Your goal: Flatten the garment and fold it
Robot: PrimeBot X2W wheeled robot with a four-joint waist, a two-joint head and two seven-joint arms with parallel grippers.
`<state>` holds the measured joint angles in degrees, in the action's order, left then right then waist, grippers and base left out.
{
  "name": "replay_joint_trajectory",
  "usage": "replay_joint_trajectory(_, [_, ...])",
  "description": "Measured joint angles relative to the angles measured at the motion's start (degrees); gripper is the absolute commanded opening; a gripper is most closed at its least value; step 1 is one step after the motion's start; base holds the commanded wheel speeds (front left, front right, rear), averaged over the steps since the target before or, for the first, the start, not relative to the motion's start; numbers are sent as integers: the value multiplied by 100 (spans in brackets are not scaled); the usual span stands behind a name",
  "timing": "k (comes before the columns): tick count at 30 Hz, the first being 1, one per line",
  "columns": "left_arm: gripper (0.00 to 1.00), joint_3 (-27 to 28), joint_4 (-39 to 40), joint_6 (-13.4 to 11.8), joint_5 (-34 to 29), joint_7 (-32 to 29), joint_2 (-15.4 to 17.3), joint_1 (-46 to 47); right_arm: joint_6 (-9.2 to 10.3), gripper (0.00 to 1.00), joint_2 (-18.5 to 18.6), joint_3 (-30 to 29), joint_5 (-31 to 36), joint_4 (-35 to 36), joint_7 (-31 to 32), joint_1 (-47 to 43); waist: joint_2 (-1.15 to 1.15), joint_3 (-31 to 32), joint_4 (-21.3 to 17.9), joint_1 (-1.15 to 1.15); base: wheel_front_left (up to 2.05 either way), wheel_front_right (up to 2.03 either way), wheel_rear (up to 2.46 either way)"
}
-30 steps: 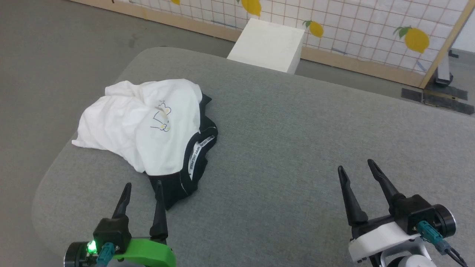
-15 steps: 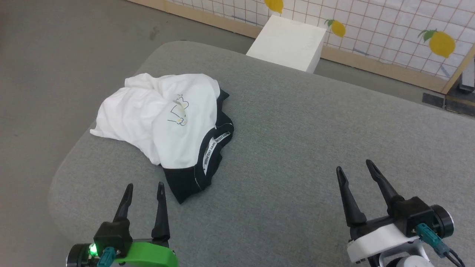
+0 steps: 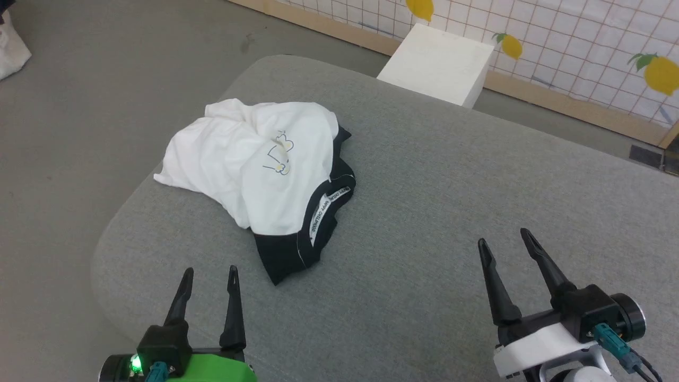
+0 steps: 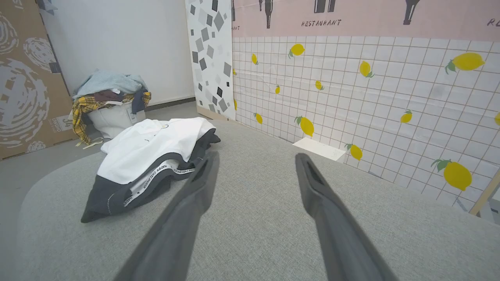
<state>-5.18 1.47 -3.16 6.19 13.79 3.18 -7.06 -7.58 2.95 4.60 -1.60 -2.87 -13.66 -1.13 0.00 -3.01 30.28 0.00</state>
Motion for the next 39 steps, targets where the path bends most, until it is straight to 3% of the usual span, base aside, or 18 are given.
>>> replay_joint_trajectory(21, [100, -92, 37, 10, 53, 76, 0, -45, 0, 100, -3, -13, -42, 9, -100, 0, 0, 26, 178, 0, 0, 0, 0])
replay_joint_trajectory(25, [100, -87, 203, 158, 202, 92, 3, 163, -1, 100, -4, -69, -37, 74, -101, 0, 0, -31, 182, 0, 0, 0, 0])
replay_joint_trajectory(30, [100, -157, 230, 525, 145, 52, 253, 1084, 0, 100, -2, -138, 102, 252, -101, 5, 0, -214, 182, 0, 0, 0, 0])
replay_joint_trajectory(39, [100, -282, 71, 853, 247, -1272, 611, 3163, -1, 100, 287, -170, 176, 769, 9, 221, 0, -786, 121, 0, 0, 0, 0])
